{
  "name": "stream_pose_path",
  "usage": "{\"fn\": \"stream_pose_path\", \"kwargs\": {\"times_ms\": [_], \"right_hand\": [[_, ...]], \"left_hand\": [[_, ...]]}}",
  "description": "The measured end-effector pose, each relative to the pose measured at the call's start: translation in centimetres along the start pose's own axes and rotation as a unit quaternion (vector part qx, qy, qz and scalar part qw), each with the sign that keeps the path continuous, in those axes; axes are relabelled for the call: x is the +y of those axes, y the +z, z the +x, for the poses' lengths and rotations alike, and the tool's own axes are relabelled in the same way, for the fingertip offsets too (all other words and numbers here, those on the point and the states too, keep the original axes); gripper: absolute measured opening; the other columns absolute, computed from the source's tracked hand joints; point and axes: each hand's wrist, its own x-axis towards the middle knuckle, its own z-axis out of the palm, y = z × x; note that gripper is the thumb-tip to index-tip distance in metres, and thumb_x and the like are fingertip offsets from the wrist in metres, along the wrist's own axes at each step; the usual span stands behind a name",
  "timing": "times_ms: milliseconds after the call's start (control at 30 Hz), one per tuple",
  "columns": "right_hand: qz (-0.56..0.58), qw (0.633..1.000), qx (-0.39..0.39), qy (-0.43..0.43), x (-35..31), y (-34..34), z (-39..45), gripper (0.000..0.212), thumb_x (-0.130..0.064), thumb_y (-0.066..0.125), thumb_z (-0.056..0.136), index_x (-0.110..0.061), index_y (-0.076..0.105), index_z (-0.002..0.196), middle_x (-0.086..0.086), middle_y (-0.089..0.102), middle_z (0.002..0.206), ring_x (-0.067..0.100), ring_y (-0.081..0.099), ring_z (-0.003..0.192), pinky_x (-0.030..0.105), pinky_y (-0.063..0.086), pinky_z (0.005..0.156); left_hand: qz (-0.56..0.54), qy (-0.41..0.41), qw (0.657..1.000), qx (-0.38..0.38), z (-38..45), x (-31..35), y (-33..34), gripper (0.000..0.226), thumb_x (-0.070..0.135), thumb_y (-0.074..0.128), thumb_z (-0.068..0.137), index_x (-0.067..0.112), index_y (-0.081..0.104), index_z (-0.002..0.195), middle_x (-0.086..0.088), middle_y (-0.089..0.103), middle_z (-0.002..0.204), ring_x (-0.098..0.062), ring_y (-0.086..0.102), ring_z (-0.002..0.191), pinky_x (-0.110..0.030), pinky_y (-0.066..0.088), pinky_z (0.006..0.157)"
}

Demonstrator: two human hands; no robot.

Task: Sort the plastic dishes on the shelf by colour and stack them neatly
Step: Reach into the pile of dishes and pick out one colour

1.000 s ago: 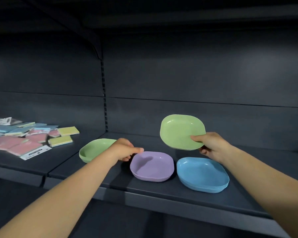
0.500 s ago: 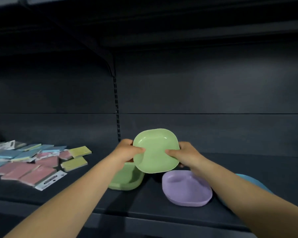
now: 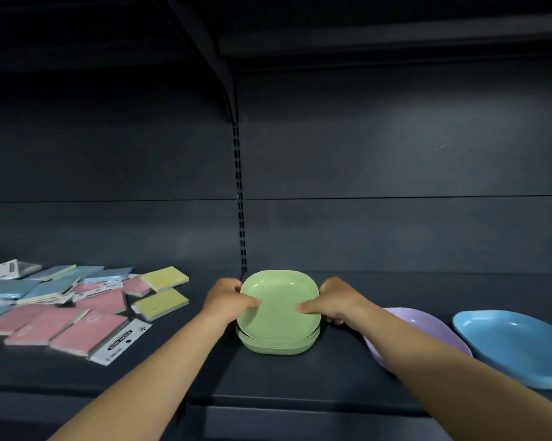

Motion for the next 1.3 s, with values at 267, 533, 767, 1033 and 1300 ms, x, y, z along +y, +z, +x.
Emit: {"fn": "stream_pose_path", "kwargs": {"times_ms": [267, 533, 767, 1033, 1300], "right_hand": [[-0.005, 0.999, -0.004, 0.037, 0.7, 1.2, 0.5, 0.036, -0.026, 0.08, 0.071, -0.01, 0.048, 0.064, 0.005, 0.053, 0.052, 0.016, 0.042, 0.042, 0.023, 0.035, 0.045], [-0.013, 1.0, -0.002, 0.005, 0.2, 0.6, 0.1, 0.033, -0.027, 0.079, 0.073, -0.011, 0.051, 0.08, 0.009, 0.057, 0.066, 0.018, 0.047, 0.053, 0.023, 0.04, 0.05], [-0.152, 0.97, 0.16, -0.101, 3.4, -6.9, -3.0, 0.04, -0.046, 0.075, 0.073, -0.02, 0.054, 0.096, -0.003, 0.057, 0.094, 0.02, 0.057, 0.093, 0.027, 0.043, 0.075], [-0.37, 0.898, 0.211, -0.106, 15.9, -20.1, -9.7, 0.058, -0.053, 0.063, 0.081, -0.016, 0.05, 0.123, 0.005, 0.05, 0.125, 0.026, 0.042, 0.121, 0.038, 0.042, 0.097], [-0.421, 0.883, 0.202, -0.038, 31.1, -34.4, -18.5, 0.06, -0.056, 0.06, 0.081, -0.018, 0.048, 0.126, 0.005, 0.047, 0.13, 0.027, 0.039, 0.125, 0.04, 0.039, 0.099]], "left_hand": [[-0.043, -0.012, 0.999, -0.021, 0.9, -2.2, 0.4, 0.031, 0.003, 0.079, 0.068, 0.012, 0.063, 0.093, -0.005, 0.065, 0.097, -0.022, 0.062, 0.093, -0.033, 0.051, 0.081], [0.06, 0.007, 0.993, -0.099, 1.5, -0.8, -0.3, 0.037, 0.006, 0.076, 0.075, 0.013, 0.056, 0.106, 0.0, 0.057, 0.101, -0.018, 0.053, 0.096, -0.027, 0.042, 0.079], [0.281, 0.192, 0.934, -0.106, -0.3, 6.9, 2.4, 0.049, 0.032, 0.074, 0.077, 0.022, 0.053, 0.12, 0.001, 0.048, 0.128, -0.018, 0.05, 0.117, -0.03, 0.043, 0.096], [0.345, 0.33, 0.871, -0.115, -7.5, 16.9, 15.1, 0.051, 0.037, 0.068, 0.081, 0.02, 0.049, 0.126, -0.003, 0.044, 0.13, -0.022, 0.044, 0.123, -0.03, 0.038, 0.095], [0.315, 0.361, 0.868, -0.132, -17.9, 27.0, 31.7, 0.05, 0.037, 0.065, 0.084, 0.02, 0.047, 0.128, -0.003, 0.044, 0.133, -0.022, 0.041, 0.126, -0.031, 0.037, 0.094]]}}
